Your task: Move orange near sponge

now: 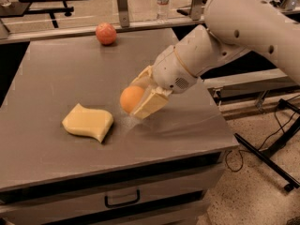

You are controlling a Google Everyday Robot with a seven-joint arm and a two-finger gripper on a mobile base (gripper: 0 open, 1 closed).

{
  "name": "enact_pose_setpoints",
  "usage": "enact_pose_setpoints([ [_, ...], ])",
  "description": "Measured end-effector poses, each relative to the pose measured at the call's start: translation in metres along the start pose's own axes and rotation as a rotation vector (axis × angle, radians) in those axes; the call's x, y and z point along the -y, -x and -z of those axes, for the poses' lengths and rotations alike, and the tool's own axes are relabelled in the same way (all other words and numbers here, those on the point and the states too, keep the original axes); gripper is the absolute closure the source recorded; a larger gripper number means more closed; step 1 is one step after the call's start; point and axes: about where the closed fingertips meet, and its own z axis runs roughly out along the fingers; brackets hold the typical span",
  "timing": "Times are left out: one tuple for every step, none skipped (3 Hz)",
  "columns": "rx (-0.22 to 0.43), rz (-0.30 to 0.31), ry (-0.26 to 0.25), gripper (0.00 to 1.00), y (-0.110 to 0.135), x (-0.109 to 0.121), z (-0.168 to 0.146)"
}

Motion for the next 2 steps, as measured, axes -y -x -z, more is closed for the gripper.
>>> enact_pose_setpoints([
  [0.011, 0.01, 0.035, 0.84, 0.008, -0.009, -0.023],
  [-0.008, 0.011, 0.07, 0.53, 0.01, -0.017, -0.047],
])
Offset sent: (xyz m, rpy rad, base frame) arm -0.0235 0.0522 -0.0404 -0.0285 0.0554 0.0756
